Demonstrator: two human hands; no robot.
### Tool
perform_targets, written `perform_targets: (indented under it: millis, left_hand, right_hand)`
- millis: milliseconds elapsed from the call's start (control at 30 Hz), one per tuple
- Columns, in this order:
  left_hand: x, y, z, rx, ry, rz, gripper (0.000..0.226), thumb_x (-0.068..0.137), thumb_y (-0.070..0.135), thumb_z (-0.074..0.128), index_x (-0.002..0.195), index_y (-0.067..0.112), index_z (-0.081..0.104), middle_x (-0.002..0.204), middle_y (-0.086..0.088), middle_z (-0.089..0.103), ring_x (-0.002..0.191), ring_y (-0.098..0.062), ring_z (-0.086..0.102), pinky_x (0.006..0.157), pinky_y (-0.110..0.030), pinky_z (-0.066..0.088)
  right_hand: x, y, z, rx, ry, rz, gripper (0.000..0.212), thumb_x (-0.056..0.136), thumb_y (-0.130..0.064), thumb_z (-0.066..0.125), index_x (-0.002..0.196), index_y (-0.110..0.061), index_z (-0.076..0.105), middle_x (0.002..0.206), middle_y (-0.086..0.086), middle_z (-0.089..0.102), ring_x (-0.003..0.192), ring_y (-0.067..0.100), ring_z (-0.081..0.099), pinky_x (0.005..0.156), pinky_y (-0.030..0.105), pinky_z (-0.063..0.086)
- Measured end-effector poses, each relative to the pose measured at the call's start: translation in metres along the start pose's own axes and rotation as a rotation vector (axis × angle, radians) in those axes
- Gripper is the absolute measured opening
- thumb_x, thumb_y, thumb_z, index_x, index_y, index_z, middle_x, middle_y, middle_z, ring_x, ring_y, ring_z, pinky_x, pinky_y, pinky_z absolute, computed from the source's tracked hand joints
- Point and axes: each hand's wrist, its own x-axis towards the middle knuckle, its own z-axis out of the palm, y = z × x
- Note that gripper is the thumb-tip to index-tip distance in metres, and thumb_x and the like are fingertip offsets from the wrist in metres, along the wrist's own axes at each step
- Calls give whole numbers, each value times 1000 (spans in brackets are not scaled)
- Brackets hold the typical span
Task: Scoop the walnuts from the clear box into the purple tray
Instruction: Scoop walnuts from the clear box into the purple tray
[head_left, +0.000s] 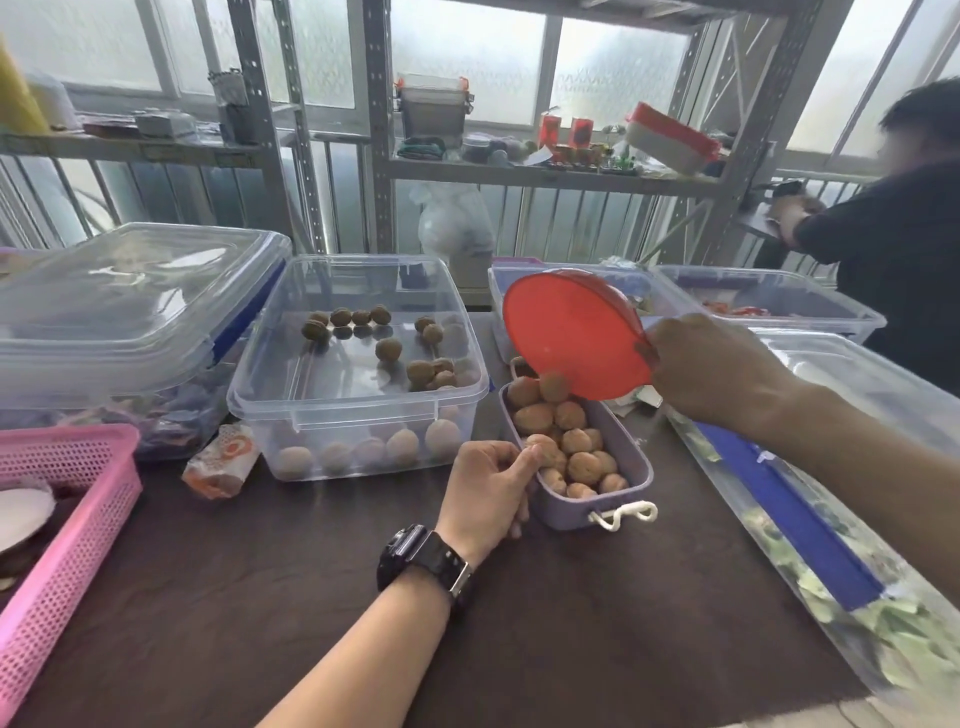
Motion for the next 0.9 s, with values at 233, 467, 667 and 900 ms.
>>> perform_targets:
  millis: [233, 467, 667, 900]
  left_hand:
    - [0, 1, -1, 18, 1, 16, 49, 94, 32, 62, 64, -6, 59, 39, -7, 53, 25, -15, 43, 31, -15, 28]
    - [-3, 7, -2, 3, -12, 1, 53, 92, 35, 63, 68, -12, 57, 43, -13, 52, 26, -18, 42, 32, -16, 28]
    - [-5, 9, -4, 37, -15, 8, 52, 95, 37, 60, 71, -10, 61, 46, -14, 56, 29, -17, 46, 34, -20, 32]
    - [-3, 7, -4, 27, -13, 4, 53, 94, 39, 61, 69, -8, 61, 43, -10, 56, 28, -16, 46, 32, -18, 32]
  right_hand:
    - [0, 0, -7, -142, 89, 7, 18, 90, -16, 46, 77, -14, 58, 77, 12, 65, 69, 32, 63, 57, 32, 38]
    - [-9, -21, -11, -199, 19, -91, 17, 79, -12, 43, 68, -20, 53, 53, -8, 36, 50, 25, 46, 48, 27, 27]
    - [-10, -21, -18, -285, -21, -142, 19, 84, -16, 45, 66, -23, 45, 53, -8, 29, 52, 24, 41, 51, 27, 30]
    - [-8, -2, -37, -280, -5, -121, 19, 86, -25, 45, 74, -26, 59, 63, -3, 52, 63, 26, 64, 51, 29, 39]
